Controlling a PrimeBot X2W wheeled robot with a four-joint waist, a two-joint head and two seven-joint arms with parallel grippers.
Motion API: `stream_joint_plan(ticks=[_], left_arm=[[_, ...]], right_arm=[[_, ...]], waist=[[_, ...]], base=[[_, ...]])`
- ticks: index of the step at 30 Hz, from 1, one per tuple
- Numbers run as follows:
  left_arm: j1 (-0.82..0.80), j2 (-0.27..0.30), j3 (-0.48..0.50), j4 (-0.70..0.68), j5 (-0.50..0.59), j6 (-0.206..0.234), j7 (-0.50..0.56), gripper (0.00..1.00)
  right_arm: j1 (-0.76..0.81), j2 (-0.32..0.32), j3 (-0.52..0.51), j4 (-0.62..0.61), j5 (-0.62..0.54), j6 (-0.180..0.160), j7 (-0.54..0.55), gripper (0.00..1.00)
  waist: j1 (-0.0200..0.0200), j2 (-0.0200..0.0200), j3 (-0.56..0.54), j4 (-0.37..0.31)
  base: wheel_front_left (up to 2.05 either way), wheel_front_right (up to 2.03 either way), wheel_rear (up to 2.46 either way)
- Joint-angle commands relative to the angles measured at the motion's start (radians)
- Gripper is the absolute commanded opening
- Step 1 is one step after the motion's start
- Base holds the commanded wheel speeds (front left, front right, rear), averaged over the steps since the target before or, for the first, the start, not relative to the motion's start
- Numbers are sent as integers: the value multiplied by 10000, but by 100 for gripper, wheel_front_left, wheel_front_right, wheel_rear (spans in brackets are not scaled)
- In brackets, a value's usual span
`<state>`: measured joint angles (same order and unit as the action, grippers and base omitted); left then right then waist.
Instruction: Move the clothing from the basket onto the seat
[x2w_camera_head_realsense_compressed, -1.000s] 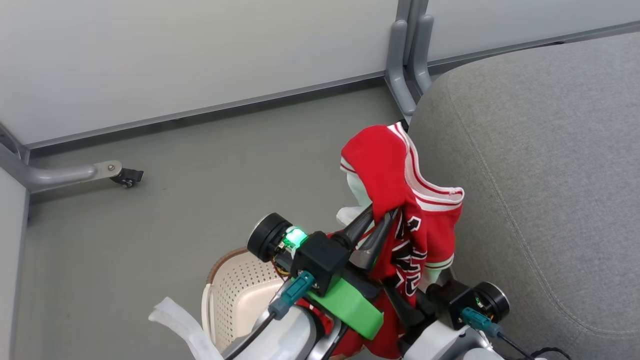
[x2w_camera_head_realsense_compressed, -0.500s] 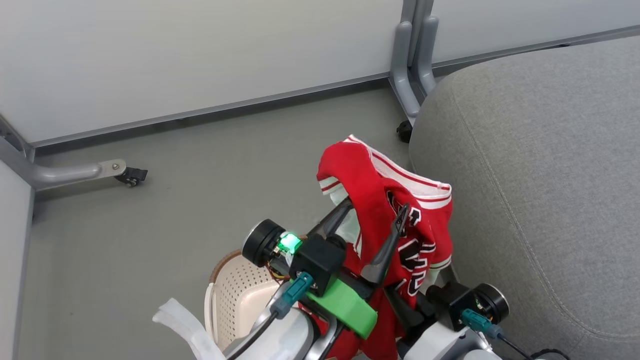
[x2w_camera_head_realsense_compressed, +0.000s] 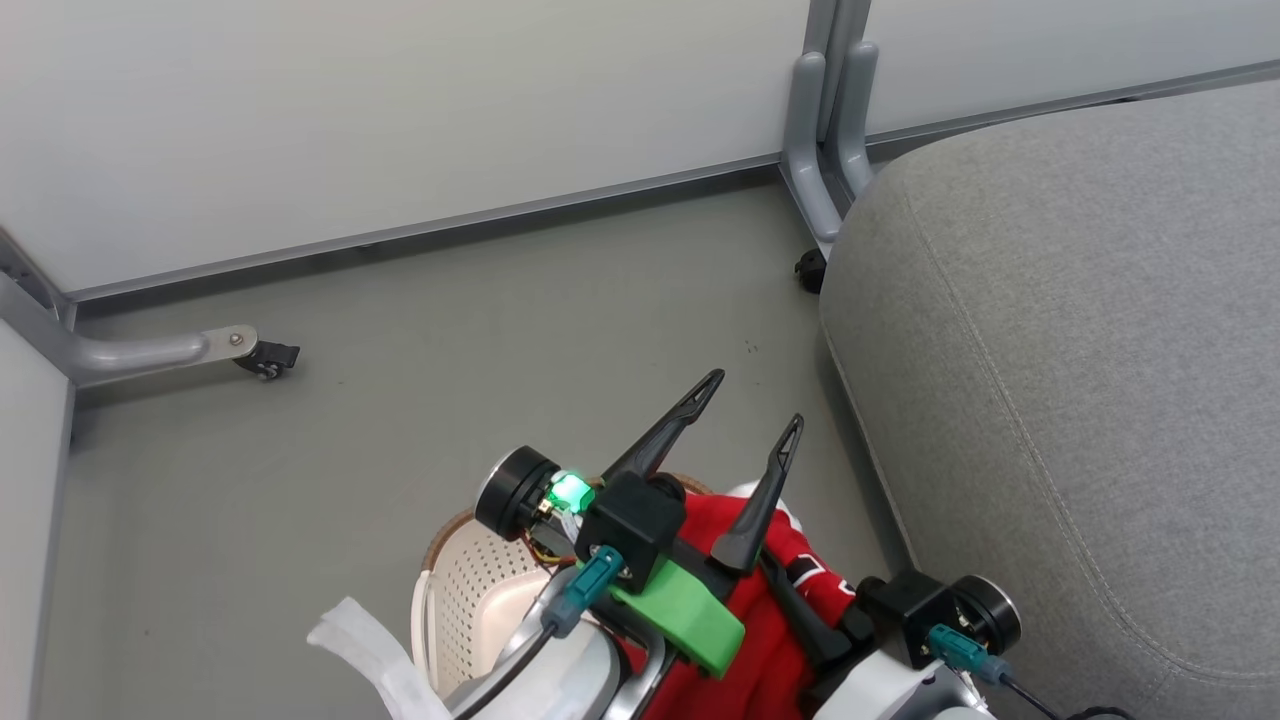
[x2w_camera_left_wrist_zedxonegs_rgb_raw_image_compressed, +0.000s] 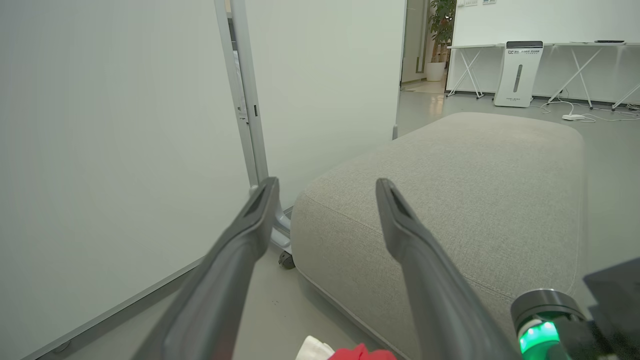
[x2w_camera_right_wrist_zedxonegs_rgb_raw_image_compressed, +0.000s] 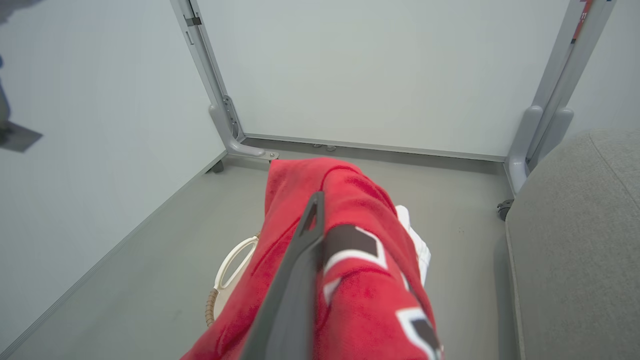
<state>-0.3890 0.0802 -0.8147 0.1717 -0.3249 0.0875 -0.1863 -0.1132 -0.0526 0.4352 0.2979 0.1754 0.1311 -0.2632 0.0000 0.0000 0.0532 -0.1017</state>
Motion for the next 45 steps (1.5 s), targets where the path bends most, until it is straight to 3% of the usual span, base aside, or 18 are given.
stream_joint_plan(ticks=[1, 12, 22, 34, 45], left_arm=[[124, 97, -11, 40, -68, 38, -67, 100], [236, 343, 378, 383, 26, 474, -497, 100], [549, 817, 933, 844, 372, 614, -790, 100], [1136, 1183, 1625, 138, 1180, -210, -795, 100], [1082, 1069, 2163, 162, 1783, -683, -797, 100]], right_arm=[[66, -42, -11, -55, -3, -7, -24, 0], [-308, -66, -579, -664, -343, -7, -24, 0], [-842, -110, -1214, -1840, -544, -7, -24, 0], [-977, -32, -2061, -3416, -629, -7, -24, 0], [-428, 20, -2531, -4015, -445, -7, -24, 0]], waist=[[0, 0, -9, -13], [0, 0, 230, -246], [0, 0, 815, -777], [0, 0, 1565, -1755], [0, 0, 2177, -2760]], base=[[0, 0, 0], [0, 0, 0], [0, 0, 0], [0, 0, 0], [0, 0, 0]])
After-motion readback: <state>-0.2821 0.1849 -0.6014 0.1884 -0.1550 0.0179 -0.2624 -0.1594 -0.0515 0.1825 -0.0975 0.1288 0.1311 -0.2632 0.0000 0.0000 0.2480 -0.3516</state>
